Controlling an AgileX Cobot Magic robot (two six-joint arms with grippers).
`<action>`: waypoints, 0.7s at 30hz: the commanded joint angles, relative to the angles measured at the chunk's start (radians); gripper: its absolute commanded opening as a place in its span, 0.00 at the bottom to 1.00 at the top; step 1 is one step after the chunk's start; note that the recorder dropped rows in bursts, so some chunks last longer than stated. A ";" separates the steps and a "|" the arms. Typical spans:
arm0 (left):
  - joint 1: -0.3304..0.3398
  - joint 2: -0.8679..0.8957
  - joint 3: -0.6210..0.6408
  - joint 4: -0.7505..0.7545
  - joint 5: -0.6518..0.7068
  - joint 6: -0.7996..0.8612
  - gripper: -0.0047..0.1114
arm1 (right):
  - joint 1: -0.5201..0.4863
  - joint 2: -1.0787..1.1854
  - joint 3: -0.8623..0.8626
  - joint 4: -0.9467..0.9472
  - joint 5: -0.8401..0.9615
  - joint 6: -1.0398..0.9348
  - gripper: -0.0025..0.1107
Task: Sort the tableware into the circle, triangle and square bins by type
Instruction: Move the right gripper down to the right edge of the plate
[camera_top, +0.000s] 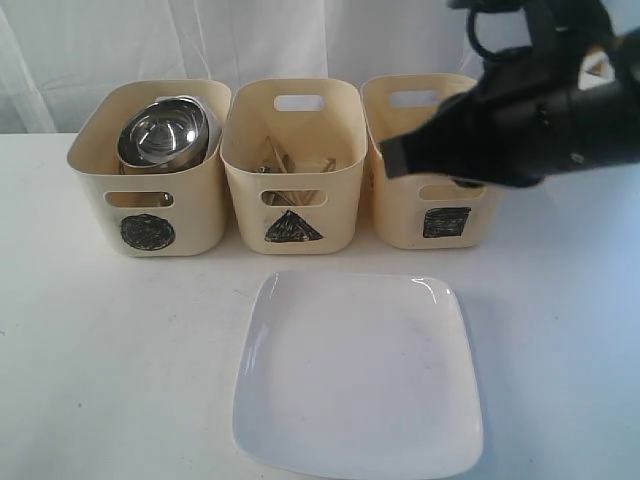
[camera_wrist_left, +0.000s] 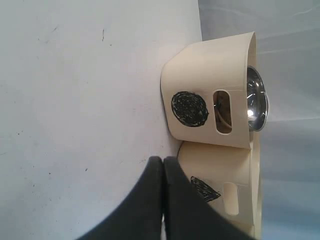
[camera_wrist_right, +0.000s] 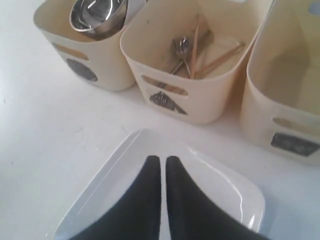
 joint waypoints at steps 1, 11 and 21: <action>0.002 -0.005 0.000 0.008 0.004 0.003 0.04 | 0.000 -0.144 0.101 0.022 0.075 0.034 0.05; 0.002 -0.005 0.000 0.008 0.006 0.003 0.04 | 0.000 -0.283 0.299 0.020 0.244 0.089 0.11; 0.002 -0.005 0.000 0.008 0.006 0.003 0.04 | -0.002 -0.162 0.328 -0.296 0.168 0.456 0.54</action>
